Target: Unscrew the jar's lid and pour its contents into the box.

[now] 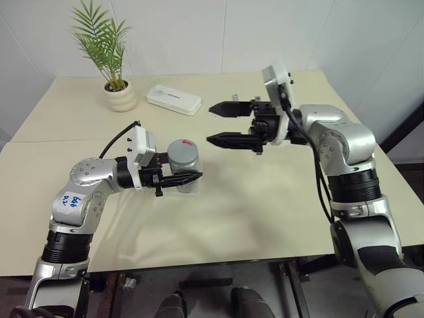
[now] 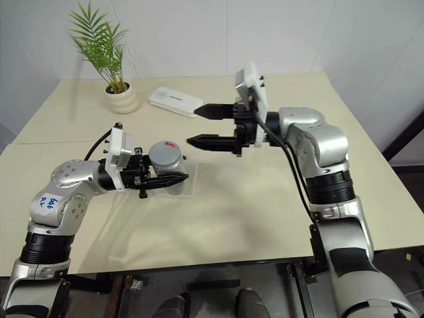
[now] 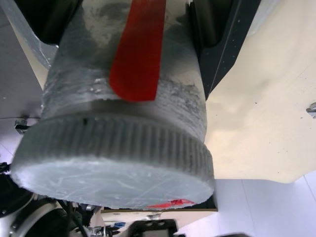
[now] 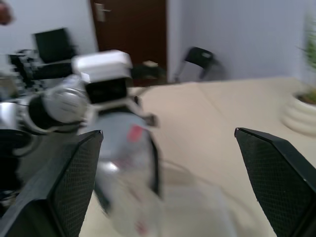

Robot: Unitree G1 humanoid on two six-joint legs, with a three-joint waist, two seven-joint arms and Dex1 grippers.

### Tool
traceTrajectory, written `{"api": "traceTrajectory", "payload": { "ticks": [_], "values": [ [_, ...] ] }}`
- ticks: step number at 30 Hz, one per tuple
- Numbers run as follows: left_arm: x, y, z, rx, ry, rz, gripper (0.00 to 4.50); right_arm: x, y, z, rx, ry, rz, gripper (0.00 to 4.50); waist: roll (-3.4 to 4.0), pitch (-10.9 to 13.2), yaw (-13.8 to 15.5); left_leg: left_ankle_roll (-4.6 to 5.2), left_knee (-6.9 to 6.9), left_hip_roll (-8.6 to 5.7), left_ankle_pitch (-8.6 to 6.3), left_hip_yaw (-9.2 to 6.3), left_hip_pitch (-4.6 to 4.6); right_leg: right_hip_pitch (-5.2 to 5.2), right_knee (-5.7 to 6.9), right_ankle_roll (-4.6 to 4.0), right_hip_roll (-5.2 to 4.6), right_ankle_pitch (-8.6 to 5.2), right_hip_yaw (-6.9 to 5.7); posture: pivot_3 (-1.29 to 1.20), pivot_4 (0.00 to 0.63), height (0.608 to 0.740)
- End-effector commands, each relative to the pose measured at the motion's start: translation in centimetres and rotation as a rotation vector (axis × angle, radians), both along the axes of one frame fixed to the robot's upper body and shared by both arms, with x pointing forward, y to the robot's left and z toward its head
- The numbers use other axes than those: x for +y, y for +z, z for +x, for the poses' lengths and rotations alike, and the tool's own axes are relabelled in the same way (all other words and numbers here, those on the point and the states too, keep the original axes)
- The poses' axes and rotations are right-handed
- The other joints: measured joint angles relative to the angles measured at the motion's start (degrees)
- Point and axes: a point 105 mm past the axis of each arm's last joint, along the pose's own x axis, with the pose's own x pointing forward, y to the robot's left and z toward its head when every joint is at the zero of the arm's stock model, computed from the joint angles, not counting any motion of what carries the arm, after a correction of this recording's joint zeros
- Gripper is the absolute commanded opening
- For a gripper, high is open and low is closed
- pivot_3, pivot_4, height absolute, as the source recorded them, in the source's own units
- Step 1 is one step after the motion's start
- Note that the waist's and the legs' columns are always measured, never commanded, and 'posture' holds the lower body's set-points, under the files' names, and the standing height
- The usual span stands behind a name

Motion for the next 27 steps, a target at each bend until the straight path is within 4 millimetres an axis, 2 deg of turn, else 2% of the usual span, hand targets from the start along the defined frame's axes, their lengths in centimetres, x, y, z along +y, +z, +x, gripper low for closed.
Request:
{"api": "traceTrajectory", "payload": {
  "ticks": [1,6,13,20,27],
  "values": [
    [-0.3,1.0,-0.6,-0.041,-0.024,-0.017,1.93,1.7,0.3,-1.2,-0.043,0.031,-0.01,4.49,0.0,0.0,0.1,0.0,0.0,0.0,0.0,0.0,0.0,0.0,0.0,0.0,0.0,0.0,0.0,0.0,0.15,0.74],
    [-0.7,1.2,-0.5,-0.041,-0.031,-0.034,1.93,4.3,-0.8,-1.7,-0.094,0.032,-0.069,4.49,0.0,0.0,0.0,0.0,0.0,0.01,0.0,0.0,0.0,-0.01,0.01,0.0,0.01,0.0,0.0,0.0,0.15,0.74],
    [-0.9,1.4,-0.5,-0.036,-0.034,-0.063,1.93,4.8,-1.2,-0.8,-0.104,-0.008,-0.076,4.49,0.0,0.0,0.1,0.0,0.01,-0.01,0.0,0.0,-0.01,0.0,0.02,0.0,-0.01,0.0,0.0,0.0,0.15,0.74],
    [-1.0,1.2,-0.5,-0.036,-0.031,-0.065,1.93,3.2,-0.6,0.3,-0.091,-0.061,-0.048,4.49,0.0,0.0,0.0,0.0,0.0,0.0,0.0,-0.01,0.0,-0.02,0.05,0.0,0.0,0.0,0.0,0.0,0.15,0.74],
    [-0.7,1.2,-0.4,-0.038,-0.02,-0.066,1.93,1.3,-1.3,-0.2,-0.058,-0.037,-0.063,4.49,0.0,0.0,0.1,0.0,0.01,-0.01,0.0,-0.01,-0.01,-0.01,0.02,0.0,0.0,0.0,-0.01,0.0,0.15,0.74]
  ]
}}
